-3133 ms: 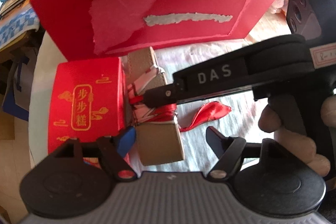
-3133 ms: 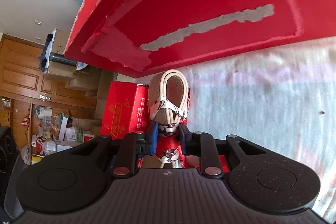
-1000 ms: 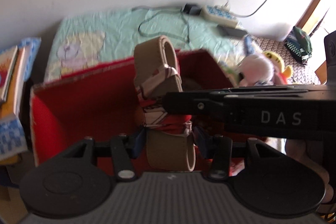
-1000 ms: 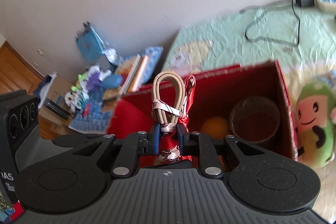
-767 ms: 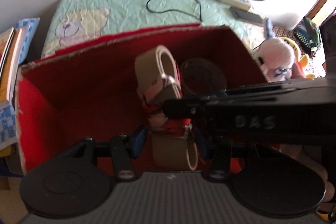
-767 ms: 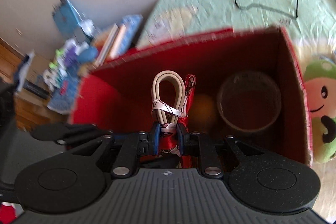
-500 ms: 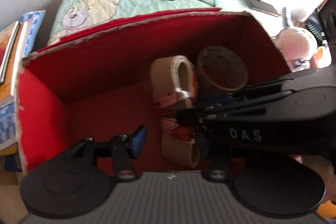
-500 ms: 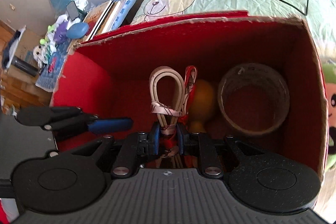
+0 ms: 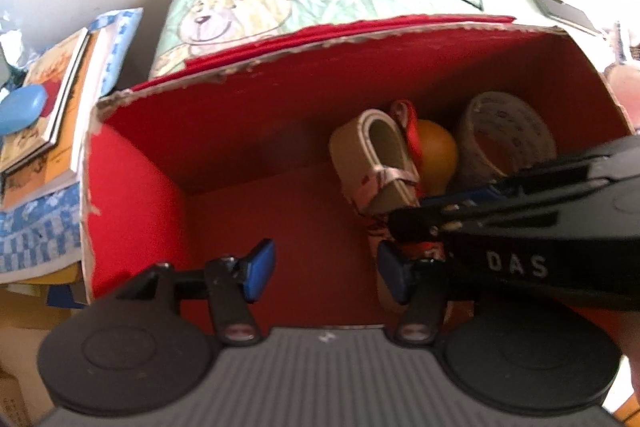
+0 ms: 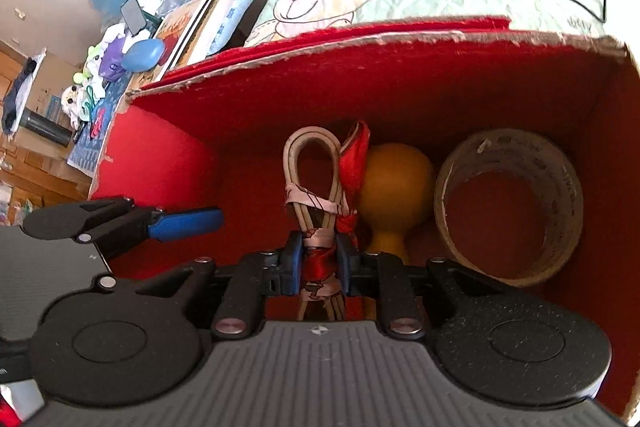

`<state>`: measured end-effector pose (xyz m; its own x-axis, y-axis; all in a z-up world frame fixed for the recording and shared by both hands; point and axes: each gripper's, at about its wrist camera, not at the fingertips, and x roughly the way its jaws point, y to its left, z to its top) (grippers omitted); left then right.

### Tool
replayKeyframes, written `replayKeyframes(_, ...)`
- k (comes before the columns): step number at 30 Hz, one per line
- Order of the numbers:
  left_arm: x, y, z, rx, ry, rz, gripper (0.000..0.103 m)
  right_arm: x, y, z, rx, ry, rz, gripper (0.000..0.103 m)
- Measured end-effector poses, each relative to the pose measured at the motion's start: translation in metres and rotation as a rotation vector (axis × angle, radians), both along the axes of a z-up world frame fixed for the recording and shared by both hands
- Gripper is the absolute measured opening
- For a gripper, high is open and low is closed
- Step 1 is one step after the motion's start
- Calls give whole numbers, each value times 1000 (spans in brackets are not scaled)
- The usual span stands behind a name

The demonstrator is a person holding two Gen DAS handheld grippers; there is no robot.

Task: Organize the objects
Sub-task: 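Lower the shoe into the box and open the right gripper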

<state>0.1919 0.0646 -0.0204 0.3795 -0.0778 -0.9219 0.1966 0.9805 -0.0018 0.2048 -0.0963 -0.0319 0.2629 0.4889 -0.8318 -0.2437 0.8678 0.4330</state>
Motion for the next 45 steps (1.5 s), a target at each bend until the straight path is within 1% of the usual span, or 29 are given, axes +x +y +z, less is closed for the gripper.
replayKeyframes(4,-1,0,0,10,-17,-14,62,-1,-5,3,19,31,-13,18)
replayKeyframes(7,-3,4,3,-23,-38,-19,64,-5,-10,9,36,46,-24,18)
replayKeyframes(9,-5,3,4,-31,-46,-33,67,-8,-12,13,31,47,-30,18)
replayKeyframes(11,-6,1,5,-18,-61,-50,69,-8,-11,12,21,49,-21,18)
replayKeyframes(14,-8,-4,4,4,-69,-59,70,-4,-3,6,-21,50,-11,19)
replayKeyframes(18,-3,-1,0,18,-39,-25,68,1,3,1,-39,42,-17,21)
replayKeyframes(21,1,1,-3,24,-9,2,68,5,0,-4,-5,71,-46,24)
replayKeyframes(22,1,2,-4,26,-4,8,68,7,-3,-6,1,81,-59,27)
replayKeyframes(23,1,1,-4,21,3,2,70,7,-5,-7,12,89,-71,27)
replayKeyframes(26,0,-3,-4,57,-13,5,76,5,-7,-5,30,86,-79,29)
replayKeyframes(29,-1,-5,-3,68,-16,7,77,3,-12,-5,63,92,-101,31)
replayKeyframes(30,-1,-4,-4,69,-13,8,77,3,-12,-5,71,96,-97,31)
replayKeyframes(31,-1,-5,-4,70,-13,7,77,2,-12,-5,75,101,-91,26)
replayKeyframes(34,-3,-6,-2,70,-35,-6,76,1,-9,-4,70,98,-87,25)
replayKeyframes(37,-3,-6,-1,67,-38,-1,76,0,-12,-4,106,111,-81,25)
replayKeyframes(40,-3,-5,-1,54,-25,13,79,-1,-14,-6,126,136,-100,25)
replayKeyframes(45,-5,-11,-2,92,-24,-11,82,-5,-20,-8,170,174,-133,24)
